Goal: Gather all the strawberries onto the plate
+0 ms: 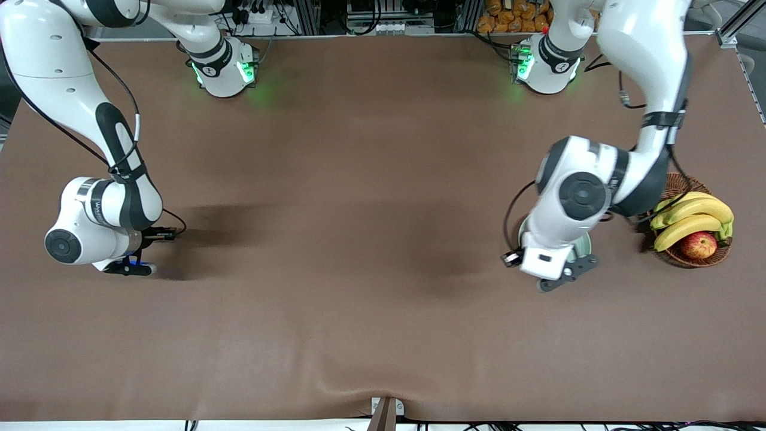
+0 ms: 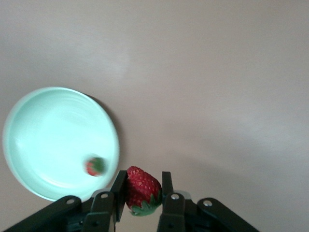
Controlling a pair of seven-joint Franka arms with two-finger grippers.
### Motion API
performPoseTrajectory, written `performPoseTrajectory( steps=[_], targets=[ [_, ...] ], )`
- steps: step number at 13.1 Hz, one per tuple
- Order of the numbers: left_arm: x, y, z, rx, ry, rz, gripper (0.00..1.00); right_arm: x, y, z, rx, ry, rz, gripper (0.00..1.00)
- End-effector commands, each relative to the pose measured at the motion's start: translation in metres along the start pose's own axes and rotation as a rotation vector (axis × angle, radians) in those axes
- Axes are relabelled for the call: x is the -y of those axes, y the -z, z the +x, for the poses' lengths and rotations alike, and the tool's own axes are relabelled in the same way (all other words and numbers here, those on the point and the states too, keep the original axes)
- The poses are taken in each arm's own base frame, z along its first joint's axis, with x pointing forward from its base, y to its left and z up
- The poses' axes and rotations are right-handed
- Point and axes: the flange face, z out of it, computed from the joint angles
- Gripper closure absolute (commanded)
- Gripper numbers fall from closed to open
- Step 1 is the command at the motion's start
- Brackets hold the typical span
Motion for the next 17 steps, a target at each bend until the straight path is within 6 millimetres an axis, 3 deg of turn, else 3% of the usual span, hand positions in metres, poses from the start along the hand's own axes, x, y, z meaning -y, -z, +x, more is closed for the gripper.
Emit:
performPoseTrajectory(
  steps=[1,3,4,5,6,7,8,10,12,14,17],
  targets=[
    [0.045,-0.04,0.005,0.064,-0.129,0.047,1.0,0.03,0.032,0.009,-0.07,0.038,-0.01,1.0],
    [0.084,-0.073,0.016,0.12,-0.23,0.061,1.0,0.093,0.058,0.016,-0.116,0.014,0.018,1.0],
    [0.099,-0.088,0.02,0.136,-0.256,0.06,0.93,0.129,0.066,0.014,-0.123,-0.054,0.067,1.0],
    [0.106,-0.101,0.018,0.147,-0.276,0.059,0.78,0.171,0.073,0.01,-0.127,-0.114,0.111,1.0],
    [0.107,-0.108,0.016,0.143,-0.277,0.05,0.52,0.218,0.076,0.002,-0.121,-0.17,0.158,1.0],
    [0.106,-0.114,0.016,0.149,-0.274,0.047,0.15,0.273,0.075,-0.008,-0.113,-0.21,0.204,1.0],
    [0.106,-0.112,0.017,0.146,-0.274,0.046,0.0,0.333,0.077,-0.016,-0.141,-0.243,0.268,1.0],
    [0.105,-0.1,0.021,0.126,-0.271,0.038,0.0,0.415,0.067,-0.033,-0.187,-0.366,0.398,0.98],
    [0.092,-0.08,0.028,0.095,-0.257,0.009,0.0,0.478,0.061,-0.048,-0.247,-0.416,0.504,0.95],
    [0.072,-0.061,0.028,0.127,-0.211,-0.076,0.0,0.52,0.058,-0.058,-0.272,-0.412,0.565,0.95],
    [0.037,-0.049,0.01,0.161,-0.17,-0.16,0.0,0.561,0.059,-0.066,-0.274,-0.508,0.685,0.92]
  ],
)
